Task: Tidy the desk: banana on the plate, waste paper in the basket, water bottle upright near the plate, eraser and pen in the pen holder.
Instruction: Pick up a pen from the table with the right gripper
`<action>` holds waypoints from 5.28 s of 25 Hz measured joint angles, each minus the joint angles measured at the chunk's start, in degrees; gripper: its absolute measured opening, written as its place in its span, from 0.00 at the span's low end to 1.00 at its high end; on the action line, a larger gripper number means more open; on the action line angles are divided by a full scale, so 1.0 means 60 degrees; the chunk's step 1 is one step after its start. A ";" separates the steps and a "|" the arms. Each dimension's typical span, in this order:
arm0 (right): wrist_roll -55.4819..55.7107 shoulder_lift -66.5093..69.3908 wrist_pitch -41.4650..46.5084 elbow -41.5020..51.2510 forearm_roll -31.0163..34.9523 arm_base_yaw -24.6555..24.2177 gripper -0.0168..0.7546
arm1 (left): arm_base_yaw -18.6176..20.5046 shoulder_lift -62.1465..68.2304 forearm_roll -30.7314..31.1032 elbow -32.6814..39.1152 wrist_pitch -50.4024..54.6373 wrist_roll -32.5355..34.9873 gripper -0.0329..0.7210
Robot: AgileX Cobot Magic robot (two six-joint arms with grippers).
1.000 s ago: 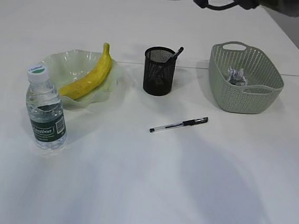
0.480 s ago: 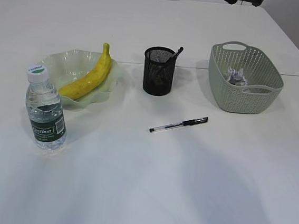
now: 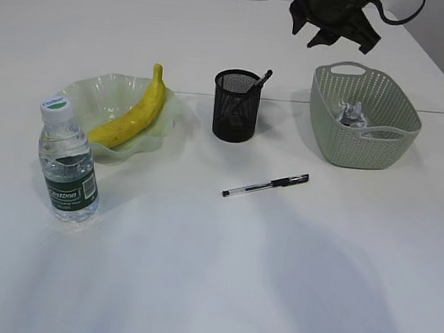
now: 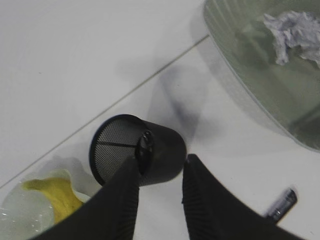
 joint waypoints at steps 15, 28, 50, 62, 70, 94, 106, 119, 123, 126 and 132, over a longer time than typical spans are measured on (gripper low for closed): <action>0.0245 0.0000 0.2250 0.0000 0.0883 0.0000 0.32 | 0.0000 0.0000 -0.0393 0.0000 0.0466 0.0000 0.66; 0.1509 0.0250 0.3143 -0.0013 0.1264 0.0000 0.32 | 0.0000 0.0000 -0.0436 0.0000 0.1218 0.0000 0.66; 0.2172 0.0952 0.3164 -0.0013 0.1885 0.0000 0.32 | 0.0000 0.0000 -0.0436 0.0000 0.1218 0.0000 0.66; 0.1908 0.1078 0.3164 -0.0013 0.1867 0.0000 0.32 | 0.0000 0.0000 0.0014 0.0000 0.1364 0.0000 0.66; 0.1829 0.1078 0.3164 -0.0013 0.1630 0.0000 0.32 | 0.0000 0.0000 -0.0058 0.0000 0.1223 0.0000 0.66; 0.1812 0.1430 0.3164 -0.0013 0.1779 0.0000 0.32 | 0.0000 0.0000 -0.0284 0.0000 0.1218 0.0000 0.66; 0.2663 0.1972 0.3146 -0.0013 0.1958 0.0000 0.32 | 0.0000 0.0000 -0.0363 0.0000 0.1201 0.0000 0.66; 0.2946 0.2401 0.3132 -0.0013 0.2054 0.0000 0.32 | 0.0000 0.0000 -0.0385 0.0000 0.1201 0.0000 0.66; 0.3018 0.2401 0.3132 -0.0013 0.1956 0.0000 0.32 | 0.0000 0.0000 -0.0385 0.0000 0.1201 0.0000 0.66; 0.3094 0.2428 0.3132 -0.0013 0.1956 0.0000 0.32 | 0.0000 0.0000 -0.0385 0.0000 0.1201 0.0000 0.66; 0.3152 0.2625 0.3105 -0.0013 0.2016 0.0000 0.33 | 0.0000 0.0000 -0.0385 0.0000 0.1201 0.0000 0.66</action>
